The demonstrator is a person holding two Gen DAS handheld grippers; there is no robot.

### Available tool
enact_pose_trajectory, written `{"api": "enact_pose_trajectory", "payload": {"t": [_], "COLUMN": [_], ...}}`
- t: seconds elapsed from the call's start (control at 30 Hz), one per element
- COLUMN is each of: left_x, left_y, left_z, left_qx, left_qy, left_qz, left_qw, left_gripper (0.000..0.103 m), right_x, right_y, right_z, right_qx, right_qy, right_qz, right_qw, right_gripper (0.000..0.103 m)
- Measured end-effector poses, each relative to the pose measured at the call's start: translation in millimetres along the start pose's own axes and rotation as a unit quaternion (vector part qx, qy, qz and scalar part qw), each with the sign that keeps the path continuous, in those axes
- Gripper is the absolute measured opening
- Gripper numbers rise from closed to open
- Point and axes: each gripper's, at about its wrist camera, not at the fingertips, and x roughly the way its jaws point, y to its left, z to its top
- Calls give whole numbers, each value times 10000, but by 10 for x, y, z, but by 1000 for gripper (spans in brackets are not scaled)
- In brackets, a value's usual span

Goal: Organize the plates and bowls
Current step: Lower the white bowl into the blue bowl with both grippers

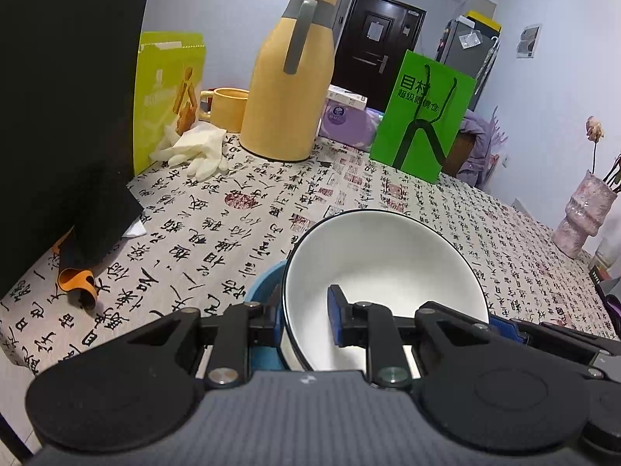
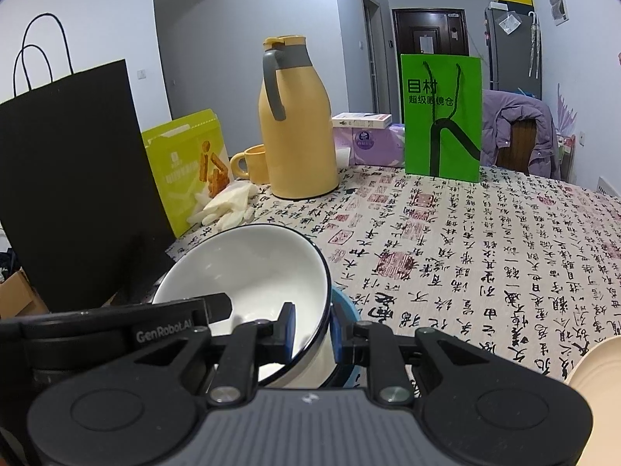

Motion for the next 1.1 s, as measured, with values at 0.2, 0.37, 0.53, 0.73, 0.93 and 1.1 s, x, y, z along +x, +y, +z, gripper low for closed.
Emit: {"api": "enact_pose_trajectory", "payload": {"t": [0.2, 0.37, 0.53, 0.73, 0.93, 1.1], "left_x": [48, 61, 68, 77, 93, 102], "left_y": [3, 7, 4, 8, 25, 23], "left_z": [-19, -33, -30, -19, -18, -23], "left_qx": [7, 26, 63, 73, 67, 72], "left_qy": [80, 107, 99, 123, 144, 145], "left_qz": [12, 3, 30, 24, 70, 93], "left_qw": [10000, 9999, 9999, 9999, 9999, 9998], "left_gripper": [22, 22, 22, 22, 21, 21], "right_x": [37, 73, 112, 124, 140, 144], "right_y": [-21, -38, -34, -67, -100, -101], "right_z": [-23, -40, -49, -64, -63, -61], "right_qx": [-15, -30, -49, -6, 15, 1], "right_qy": [58, 95, 144, 178, 178, 176], "right_qz": [-5, 7, 29, 57, -10, 9], "right_qw": [10000, 9999, 9999, 9998, 9998, 9998], "right_gripper": [18, 18, 18, 18, 21, 21]}}
